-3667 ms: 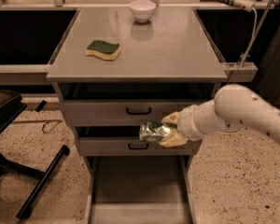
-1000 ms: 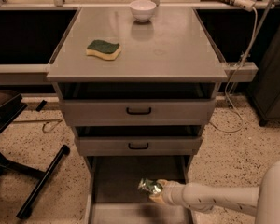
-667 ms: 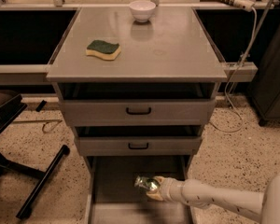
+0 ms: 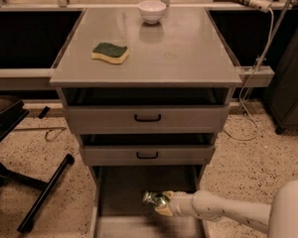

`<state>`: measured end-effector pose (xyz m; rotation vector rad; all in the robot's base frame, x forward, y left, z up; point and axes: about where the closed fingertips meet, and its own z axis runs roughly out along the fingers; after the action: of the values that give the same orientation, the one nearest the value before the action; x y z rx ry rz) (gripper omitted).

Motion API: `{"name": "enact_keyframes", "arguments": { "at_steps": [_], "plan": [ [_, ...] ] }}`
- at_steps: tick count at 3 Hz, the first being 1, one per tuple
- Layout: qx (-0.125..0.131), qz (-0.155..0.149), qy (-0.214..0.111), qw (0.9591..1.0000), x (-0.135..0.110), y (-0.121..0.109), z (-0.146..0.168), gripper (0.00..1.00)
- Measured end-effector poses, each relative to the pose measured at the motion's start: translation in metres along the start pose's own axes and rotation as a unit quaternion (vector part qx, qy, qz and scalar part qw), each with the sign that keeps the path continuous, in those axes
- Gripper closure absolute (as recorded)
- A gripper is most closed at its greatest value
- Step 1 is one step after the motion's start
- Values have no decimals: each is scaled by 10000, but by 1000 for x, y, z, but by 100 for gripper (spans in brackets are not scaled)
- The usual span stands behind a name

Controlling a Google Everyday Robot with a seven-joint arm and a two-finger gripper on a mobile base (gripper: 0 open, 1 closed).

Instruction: Place green can into bottom drawer

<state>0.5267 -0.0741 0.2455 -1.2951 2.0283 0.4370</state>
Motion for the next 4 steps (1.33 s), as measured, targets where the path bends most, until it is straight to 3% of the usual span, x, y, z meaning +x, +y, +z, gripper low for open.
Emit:
{"name": "enact_keyframes", "arguments": {
  "at_steps": [2, 4],
  "plan": [
    [-273, 231, 280, 9990, 41, -1, 51, 100],
    [-406, 303, 447, 9977, 59, 2, 73, 100]
  ]
}}
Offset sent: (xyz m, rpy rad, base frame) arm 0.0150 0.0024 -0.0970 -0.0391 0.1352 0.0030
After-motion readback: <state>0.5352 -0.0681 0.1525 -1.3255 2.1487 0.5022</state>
